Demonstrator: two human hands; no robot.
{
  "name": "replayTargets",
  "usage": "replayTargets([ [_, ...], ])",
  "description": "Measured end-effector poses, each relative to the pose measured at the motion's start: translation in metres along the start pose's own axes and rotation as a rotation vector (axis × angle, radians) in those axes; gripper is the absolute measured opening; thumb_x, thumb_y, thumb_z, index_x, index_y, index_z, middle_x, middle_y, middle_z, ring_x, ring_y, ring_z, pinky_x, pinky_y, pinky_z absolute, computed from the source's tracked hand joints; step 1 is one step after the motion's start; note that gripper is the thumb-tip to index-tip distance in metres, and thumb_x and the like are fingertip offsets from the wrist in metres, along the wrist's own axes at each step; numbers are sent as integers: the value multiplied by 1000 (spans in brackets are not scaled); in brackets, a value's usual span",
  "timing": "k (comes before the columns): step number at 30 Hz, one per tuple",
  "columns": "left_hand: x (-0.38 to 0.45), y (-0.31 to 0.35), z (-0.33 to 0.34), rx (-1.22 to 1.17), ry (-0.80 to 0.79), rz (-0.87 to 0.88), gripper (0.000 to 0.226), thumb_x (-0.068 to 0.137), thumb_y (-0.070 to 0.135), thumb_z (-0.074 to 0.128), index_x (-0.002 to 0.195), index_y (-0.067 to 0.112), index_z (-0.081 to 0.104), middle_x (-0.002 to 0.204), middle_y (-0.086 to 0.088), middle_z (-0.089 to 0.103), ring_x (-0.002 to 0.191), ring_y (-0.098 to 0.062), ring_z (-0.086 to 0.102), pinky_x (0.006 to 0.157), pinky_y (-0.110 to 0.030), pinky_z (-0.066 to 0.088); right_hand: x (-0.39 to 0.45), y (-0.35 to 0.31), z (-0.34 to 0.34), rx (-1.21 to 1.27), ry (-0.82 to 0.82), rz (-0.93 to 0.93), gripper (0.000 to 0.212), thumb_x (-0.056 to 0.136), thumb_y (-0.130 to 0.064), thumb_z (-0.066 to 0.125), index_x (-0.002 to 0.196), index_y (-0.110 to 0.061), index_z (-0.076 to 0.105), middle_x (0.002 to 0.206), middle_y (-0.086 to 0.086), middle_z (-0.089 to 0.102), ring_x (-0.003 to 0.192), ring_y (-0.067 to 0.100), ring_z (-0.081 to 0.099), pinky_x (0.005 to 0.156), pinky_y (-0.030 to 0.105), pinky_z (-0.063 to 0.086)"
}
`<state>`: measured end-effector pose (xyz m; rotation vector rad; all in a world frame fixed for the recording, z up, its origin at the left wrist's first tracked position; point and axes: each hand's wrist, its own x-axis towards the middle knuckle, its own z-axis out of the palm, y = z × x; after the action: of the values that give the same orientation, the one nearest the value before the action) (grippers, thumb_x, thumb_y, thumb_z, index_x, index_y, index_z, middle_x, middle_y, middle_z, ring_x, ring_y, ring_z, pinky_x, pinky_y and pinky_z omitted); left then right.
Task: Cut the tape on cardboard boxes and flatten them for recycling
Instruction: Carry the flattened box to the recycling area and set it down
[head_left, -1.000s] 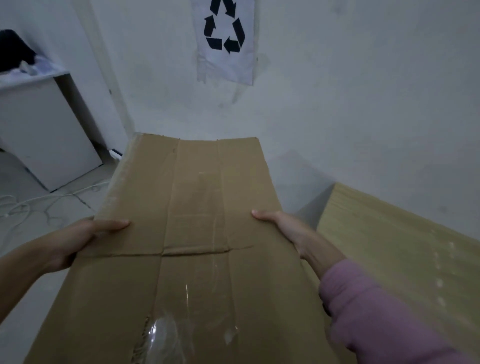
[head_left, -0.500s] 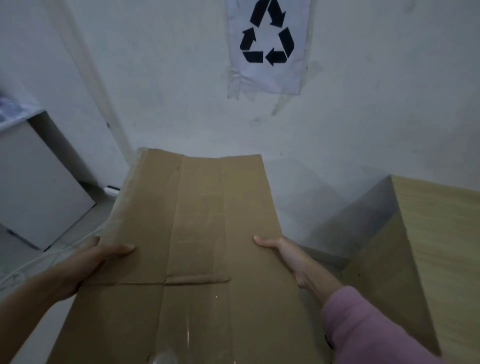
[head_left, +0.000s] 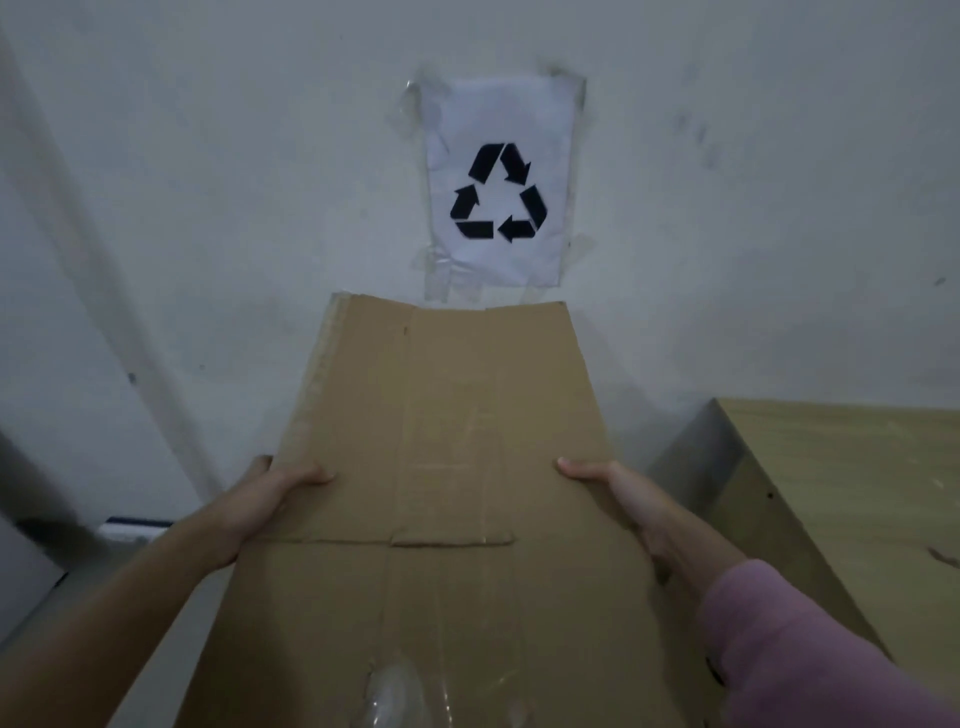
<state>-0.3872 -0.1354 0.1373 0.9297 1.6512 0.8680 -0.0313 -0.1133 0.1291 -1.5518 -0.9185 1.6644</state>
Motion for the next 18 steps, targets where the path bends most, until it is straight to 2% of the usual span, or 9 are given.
replayTargets([
  [2, 2, 11, -1, -15, -37, 44, 51, 84, 27, 65, 123, 5, 41, 103, -16, 54, 86, -29, 58, 65, -35, 47, -16, -7, 4, -2, 45, -35, 32, 74, -30, 75, 99, -11, 69, 83, 14, 73, 68, 29, 68, 67, 39, 56],
  [4, 2, 19, -1, -30, -86, 61, 58, 79, 30, 69, 124, 5, 41, 102, -16, 54, 84, -28, 58, 64, -34, 46, -29, -9, 8, 4, 98, -66, 26, 76, -28, 74, 96, -13, 69, 79, 13, 72, 66, 28, 66, 65, 37, 55],
  [6, 0, 24, -1, -11, -148, 85, 79, 54, 38, 76, 119, 8, 43, 102, -15, 55, 84, -28, 59, 64, -34, 47, -36, -3, 11, 23, 164, -96, 34, 72, -28, 76, 101, -12, 70, 86, 13, 73, 71, 29, 68, 60, 33, 56],
  [7, 4, 24, -1, -4, -163, 84, 83, 46, 39, 73, 117, 9, 44, 102, -15, 56, 83, -27, 60, 64, -34, 47, -37, 3, 12, 38, 201, -105, 41, 68, -29, 79, 104, -11, 70, 91, 14, 73, 75, 30, 69, 59, 33, 55],
  [10, 11, 17, 2, 21, -202, 77, 78, 49, 38, 65, 118, 8, 43, 101, -14, 56, 82, -26, 59, 63, -32, 46, -34, 28, 15, 101, 267, -88, 54, 61, -30, 83, 107, -7, 68, 95, 17, 72, 78, 32, 70, 58, 35, 55],
  [13, 35, -8, 9, 67, -222, 67, 78, 49, 39, 64, 117, 9, 43, 99, -12, 57, 82, -24, 60, 61, -30, 45, -21, 61, 16, 157, 257, -77, 47, 65, -25, 80, 105, -5, 69, 93, 18, 72, 77, 32, 69, 60, 34, 55],
  [16, 65, -44, 23, 84, -234, 39, 77, 49, 39, 65, 117, 9, 43, 101, -11, 57, 84, -23, 60, 61, -30, 44, 10, 104, 15, 158, 267, -43, 54, 56, -31, 83, 102, -5, 71, 92, 18, 72, 82, 35, 69, 69, 40, 56],
  [18, 89, -79, 36, 91, -235, 29, 78, 50, 39, 66, 118, 8, 43, 103, -11, 57, 86, -22, 60, 61, -30, 44, 38, 138, 13, 155, 300, -39, 52, 58, -30, 83, 102, -6, 71, 91, 16, 73, 81, 34, 70, 73, 41, 57],
])
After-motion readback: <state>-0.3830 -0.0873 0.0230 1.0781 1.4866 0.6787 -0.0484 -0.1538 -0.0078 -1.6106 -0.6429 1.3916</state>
